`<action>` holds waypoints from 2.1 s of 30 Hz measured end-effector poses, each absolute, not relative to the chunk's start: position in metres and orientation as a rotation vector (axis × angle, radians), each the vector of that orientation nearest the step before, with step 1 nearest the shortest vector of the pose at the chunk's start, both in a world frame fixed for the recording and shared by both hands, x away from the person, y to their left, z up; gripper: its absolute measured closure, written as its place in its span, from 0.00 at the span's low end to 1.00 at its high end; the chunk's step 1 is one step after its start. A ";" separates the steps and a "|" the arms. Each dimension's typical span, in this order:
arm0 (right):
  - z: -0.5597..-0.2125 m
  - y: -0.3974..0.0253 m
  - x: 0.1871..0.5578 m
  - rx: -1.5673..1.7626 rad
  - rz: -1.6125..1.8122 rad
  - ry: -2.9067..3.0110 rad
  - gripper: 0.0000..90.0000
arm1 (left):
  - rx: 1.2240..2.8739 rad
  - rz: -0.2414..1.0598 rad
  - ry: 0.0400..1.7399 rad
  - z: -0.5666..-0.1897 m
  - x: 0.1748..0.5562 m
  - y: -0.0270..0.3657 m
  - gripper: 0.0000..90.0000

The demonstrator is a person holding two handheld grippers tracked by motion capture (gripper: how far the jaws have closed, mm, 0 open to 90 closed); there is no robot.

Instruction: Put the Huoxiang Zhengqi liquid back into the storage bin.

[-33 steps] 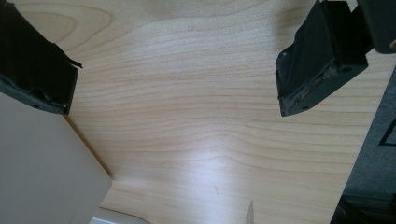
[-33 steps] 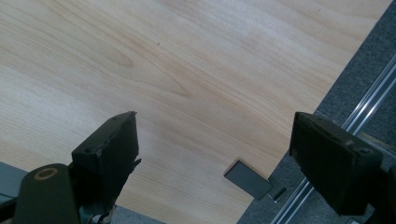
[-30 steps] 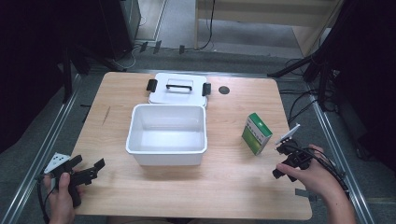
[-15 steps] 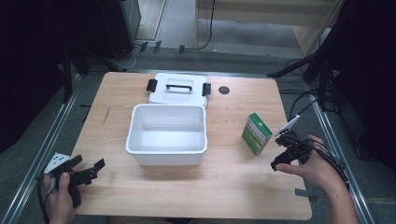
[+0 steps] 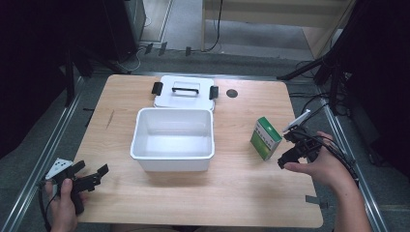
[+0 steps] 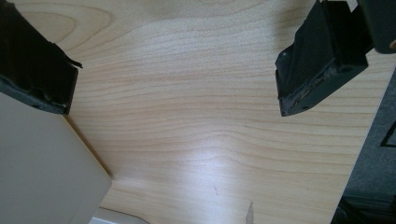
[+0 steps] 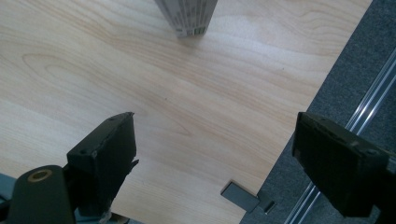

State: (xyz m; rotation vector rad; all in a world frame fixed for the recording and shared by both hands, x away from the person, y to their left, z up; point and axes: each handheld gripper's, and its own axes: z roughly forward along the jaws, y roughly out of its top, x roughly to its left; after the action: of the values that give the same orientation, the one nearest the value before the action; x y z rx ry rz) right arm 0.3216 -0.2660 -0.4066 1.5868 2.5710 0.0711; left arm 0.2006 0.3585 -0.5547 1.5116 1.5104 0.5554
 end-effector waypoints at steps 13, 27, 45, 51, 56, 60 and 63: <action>-0.392 -0.249 0.335 1.570 0.080 2.556 0.16 | 1.516 0.553 1.510 -0.555 0.201 0.358 0.00; -0.383 -0.222 0.362 1.479 0.072 2.588 0.18 | 1.516 0.549 1.509 -0.555 0.201 0.358 0.00; -0.395 -0.208 0.394 1.415 0.121 2.580 0.45 | 1.516 0.548 1.507 -0.555 0.201 0.358 0.00; -0.401 -0.213 0.395 1.446 0.183 2.574 0.56 | 1.515 0.548 1.506 -0.555 0.201 0.358 0.00; -0.408 -0.215 0.392 1.463 0.221 2.602 0.70 | 1.516 0.549 1.507 -0.555 0.201 0.358 0.00; -0.407 -0.214 0.389 1.391 0.225 2.634 0.72 | 1.516 0.549 1.508 -0.555 0.201 0.358 0.00; -0.406 -0.210 0.385 1.295 0.229 2.694 0.72 | 1.516 0.549 1.507 -0.555 0.201 0.358 0.00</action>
State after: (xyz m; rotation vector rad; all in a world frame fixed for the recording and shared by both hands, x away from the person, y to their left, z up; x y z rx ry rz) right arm 0.3854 -0.2100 -0.4064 1.2948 2.6935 0.2287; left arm 0.2008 0.3580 -0.5547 1.5163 1.5074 0.5488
